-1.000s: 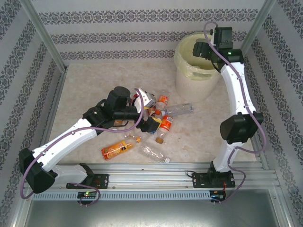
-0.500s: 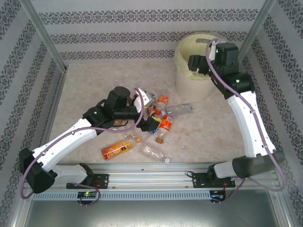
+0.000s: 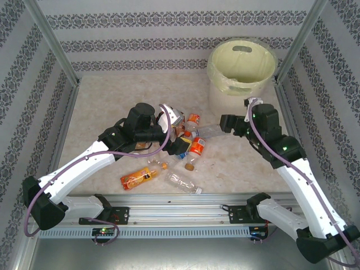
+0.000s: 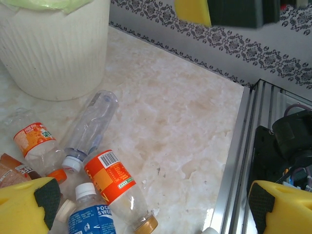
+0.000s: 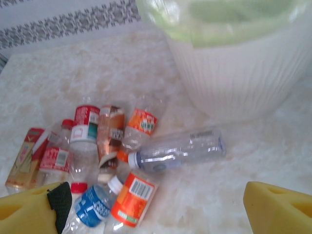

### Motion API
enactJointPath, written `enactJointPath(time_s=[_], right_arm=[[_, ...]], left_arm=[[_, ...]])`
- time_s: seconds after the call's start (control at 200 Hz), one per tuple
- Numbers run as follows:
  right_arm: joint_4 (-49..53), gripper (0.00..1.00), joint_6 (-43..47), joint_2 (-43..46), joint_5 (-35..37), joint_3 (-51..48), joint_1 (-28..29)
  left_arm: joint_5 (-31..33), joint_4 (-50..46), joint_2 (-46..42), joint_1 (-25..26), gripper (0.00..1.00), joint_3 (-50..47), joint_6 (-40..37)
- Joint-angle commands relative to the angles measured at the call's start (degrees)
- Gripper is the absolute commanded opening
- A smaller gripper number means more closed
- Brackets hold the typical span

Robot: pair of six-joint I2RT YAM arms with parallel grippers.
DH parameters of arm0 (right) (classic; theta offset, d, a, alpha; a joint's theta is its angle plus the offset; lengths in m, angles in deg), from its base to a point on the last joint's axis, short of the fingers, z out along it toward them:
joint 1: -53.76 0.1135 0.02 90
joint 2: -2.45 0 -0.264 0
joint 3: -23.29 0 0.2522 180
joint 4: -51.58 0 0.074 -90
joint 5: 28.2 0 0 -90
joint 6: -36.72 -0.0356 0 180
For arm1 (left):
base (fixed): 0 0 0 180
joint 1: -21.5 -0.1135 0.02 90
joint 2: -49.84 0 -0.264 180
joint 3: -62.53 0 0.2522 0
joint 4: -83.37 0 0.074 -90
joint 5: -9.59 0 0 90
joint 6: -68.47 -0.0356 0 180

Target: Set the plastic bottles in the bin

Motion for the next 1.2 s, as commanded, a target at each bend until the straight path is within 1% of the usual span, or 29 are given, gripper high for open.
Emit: enactJointPath(time_s=[0.0,0.045,0.19,0.26,0.345,0.44,0.649,0.854,1.054,1.194], right_arm=[[-0.7,0.91,-5.5,2.0,-3.5,-5.5,1.4],[-2.1,0.91,-6.3,2.2,-4.5,-7.5,2.3],[-4.9,0.91,-10.2,0.2,-4.3,-12.4,5.4],[-8.6,0.91,-13.9,0.0,-3.7,-15.4,7.2],[-14.4,0.91,-18.5,-0.5,-4.7,-19.4,8.1],[-18.3,0.90,-21.1,-2.4,-4.9,-22.1,9.0],[-22.4,0.90,-22.1,-8.8,-5.4,-23.7,11.2],[-29.2,0.90,-23.2,-16.8,-8.1,-24.8,12.3],[-33.7,0.90,-24.4,-23.9,-7.2,-24.2,13.7],[-35.2,0.88,-25.4,-27.1,-5.8,-24.0,14.0]], left_arm=[[-0.5,-0.1,-0.7,0.6,1.00,1.1,0.1],[-0.7,0.1,-0.8,0.5,1.00,0.9,0.1],[-0.6,0.0,-0.9,0.5,1.00,1.2,0.3],[-0.4,-0.2,-1.0,0.4,1.00,1.3,0.2],[-0.4,-0.2,-1.3,0.2,1.00,1.4,0.0],[-0.6,0.1,-1.4,0.2,1.00,1.2,0.0],[-1.8,0.8,-1.4,0.2,1.00,1.0,0.8],[0.2,0.4,-1.9,0.1,1.00,0.7,-0.3],[0.6,0.3,-1.8,0.1,1.00,0.6,-0.5],[0.7,0.4,-1.8,0.1,1.00,0.6,-0.5]])
